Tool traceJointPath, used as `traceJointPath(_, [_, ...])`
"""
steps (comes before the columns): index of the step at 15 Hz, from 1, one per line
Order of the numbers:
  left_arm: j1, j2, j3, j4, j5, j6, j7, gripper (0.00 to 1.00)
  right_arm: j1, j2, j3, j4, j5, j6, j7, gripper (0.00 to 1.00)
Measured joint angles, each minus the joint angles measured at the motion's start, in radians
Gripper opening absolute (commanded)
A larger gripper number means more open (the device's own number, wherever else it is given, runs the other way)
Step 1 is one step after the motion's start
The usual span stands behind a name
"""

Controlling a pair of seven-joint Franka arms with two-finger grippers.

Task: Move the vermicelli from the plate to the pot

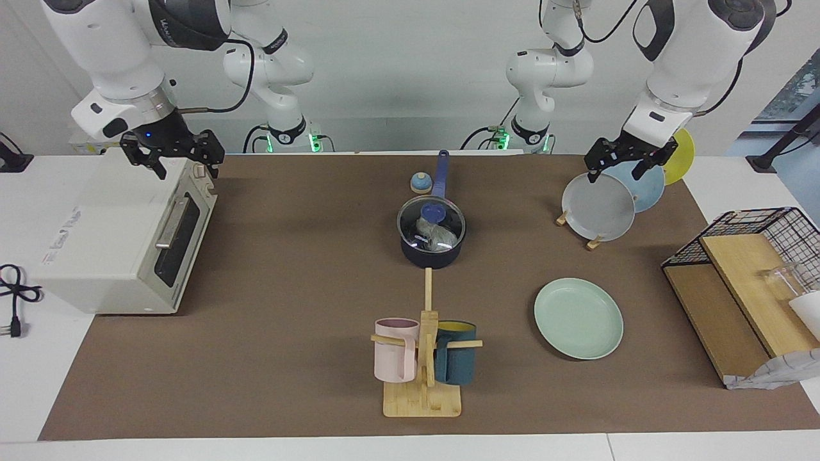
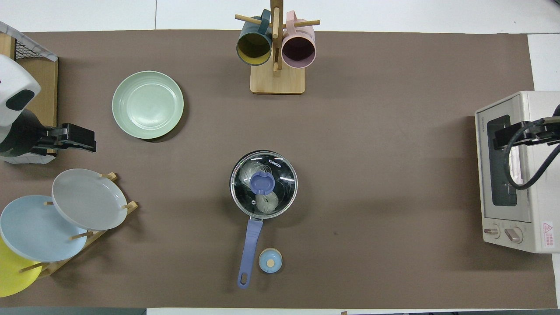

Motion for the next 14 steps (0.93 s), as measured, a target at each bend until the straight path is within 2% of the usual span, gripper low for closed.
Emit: traceJointPath(14, [0.003,0.000,0.012,0.000,0.000,0.000,0.000,1.00,0.004,0.000,0.008,0.000,0.001,0.000,0.000,1.00])
